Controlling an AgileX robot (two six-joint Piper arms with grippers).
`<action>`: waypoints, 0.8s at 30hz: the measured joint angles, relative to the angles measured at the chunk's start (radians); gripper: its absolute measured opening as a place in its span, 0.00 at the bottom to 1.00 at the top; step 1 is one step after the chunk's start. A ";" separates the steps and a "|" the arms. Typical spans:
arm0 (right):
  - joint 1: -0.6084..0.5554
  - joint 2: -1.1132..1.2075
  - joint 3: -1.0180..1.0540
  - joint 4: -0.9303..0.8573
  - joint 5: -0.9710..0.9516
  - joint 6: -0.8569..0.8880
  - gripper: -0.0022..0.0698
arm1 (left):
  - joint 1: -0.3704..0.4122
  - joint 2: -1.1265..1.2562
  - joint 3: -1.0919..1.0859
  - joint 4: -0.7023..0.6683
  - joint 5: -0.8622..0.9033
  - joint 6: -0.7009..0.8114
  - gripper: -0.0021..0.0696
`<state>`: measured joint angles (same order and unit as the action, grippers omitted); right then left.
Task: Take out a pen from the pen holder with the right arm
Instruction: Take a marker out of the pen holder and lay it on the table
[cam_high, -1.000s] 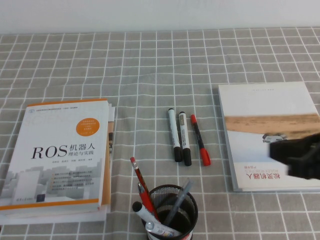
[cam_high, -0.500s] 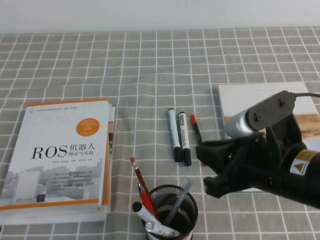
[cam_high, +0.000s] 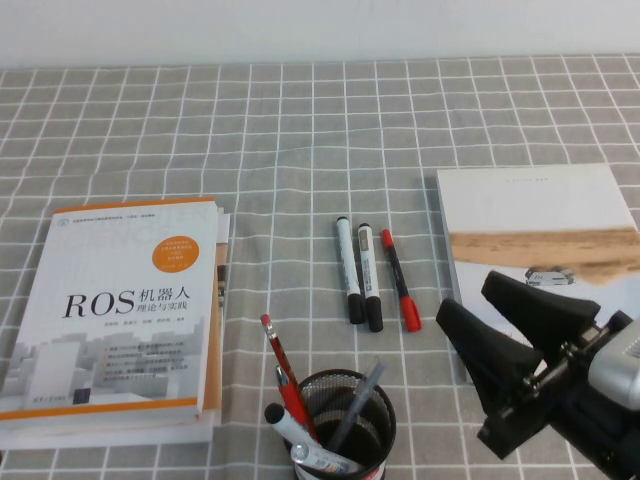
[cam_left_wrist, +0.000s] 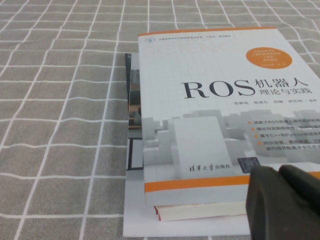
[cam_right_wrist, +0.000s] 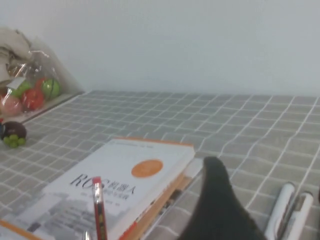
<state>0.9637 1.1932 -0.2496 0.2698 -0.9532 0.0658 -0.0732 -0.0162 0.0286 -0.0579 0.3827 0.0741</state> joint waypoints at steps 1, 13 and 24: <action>0.000 0.003 0.006 -0.004 -0.002 0.005 0.54 | 0.000 0.000 0.000 0.000 0.000 0.000 0.02; 0.002 0.258 0.011 -0.132 -0.136 0.145 0.56 | 0.000 0.000 0.000 0.000 0.000 0.000 0.02; 0.002 0.400 0.011 -0.173 -0.178 0.198 0.61 | 0.000 0.000 0.000 0.000 0.000 0.000 0.02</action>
<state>0.9652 1.5928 -0.2390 0.0970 -1.1308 0.2636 -0.0732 -0.0162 0.0286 -0.0579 0.3827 0.0741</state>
